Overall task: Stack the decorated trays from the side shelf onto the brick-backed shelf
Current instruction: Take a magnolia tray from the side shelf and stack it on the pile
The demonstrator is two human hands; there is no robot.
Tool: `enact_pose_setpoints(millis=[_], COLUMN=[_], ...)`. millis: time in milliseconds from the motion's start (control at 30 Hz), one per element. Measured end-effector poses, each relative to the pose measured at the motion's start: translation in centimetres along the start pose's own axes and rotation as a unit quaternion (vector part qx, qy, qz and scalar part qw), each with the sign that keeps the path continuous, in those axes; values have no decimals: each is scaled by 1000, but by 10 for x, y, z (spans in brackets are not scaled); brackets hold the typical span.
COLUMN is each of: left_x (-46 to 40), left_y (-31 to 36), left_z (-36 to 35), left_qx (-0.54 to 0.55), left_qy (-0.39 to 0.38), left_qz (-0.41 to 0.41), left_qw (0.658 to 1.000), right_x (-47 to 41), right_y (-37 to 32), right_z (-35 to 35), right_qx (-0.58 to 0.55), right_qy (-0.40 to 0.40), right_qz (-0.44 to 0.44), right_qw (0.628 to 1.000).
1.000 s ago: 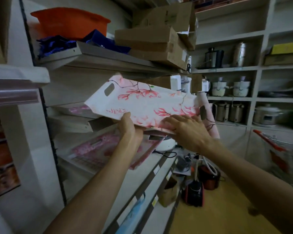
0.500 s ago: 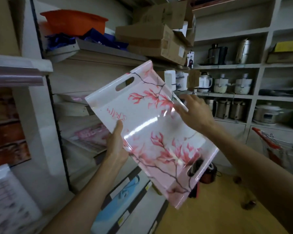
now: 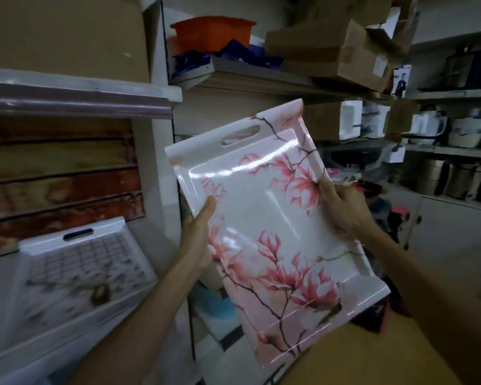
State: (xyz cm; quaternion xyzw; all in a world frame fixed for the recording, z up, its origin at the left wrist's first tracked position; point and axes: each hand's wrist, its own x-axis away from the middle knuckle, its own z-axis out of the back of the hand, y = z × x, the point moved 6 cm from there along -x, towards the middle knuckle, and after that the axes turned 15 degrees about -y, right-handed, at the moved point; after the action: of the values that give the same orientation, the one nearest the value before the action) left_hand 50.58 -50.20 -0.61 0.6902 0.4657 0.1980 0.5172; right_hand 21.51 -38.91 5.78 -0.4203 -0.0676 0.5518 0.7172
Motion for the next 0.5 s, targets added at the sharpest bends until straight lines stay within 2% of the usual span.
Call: enact_pose_setpoints(millis=[267,367,500], left_x=[47,68,91], left_y=[37,51,78], left_z=[79,118,168], left_qx=[31,-5,-97], left_qy=[53,119,221], left_qz=[-17,-25,-90], left_qw=[998,993,966], right_x=[-18,-19,-15], right_y=[-61,-79,-99], right_z=[-94,-142,-203], right_qx=[13,9,-41], right_qy=[-47,-78,-97], right_qz=[54,62,70], right_qw=[997,995,992])
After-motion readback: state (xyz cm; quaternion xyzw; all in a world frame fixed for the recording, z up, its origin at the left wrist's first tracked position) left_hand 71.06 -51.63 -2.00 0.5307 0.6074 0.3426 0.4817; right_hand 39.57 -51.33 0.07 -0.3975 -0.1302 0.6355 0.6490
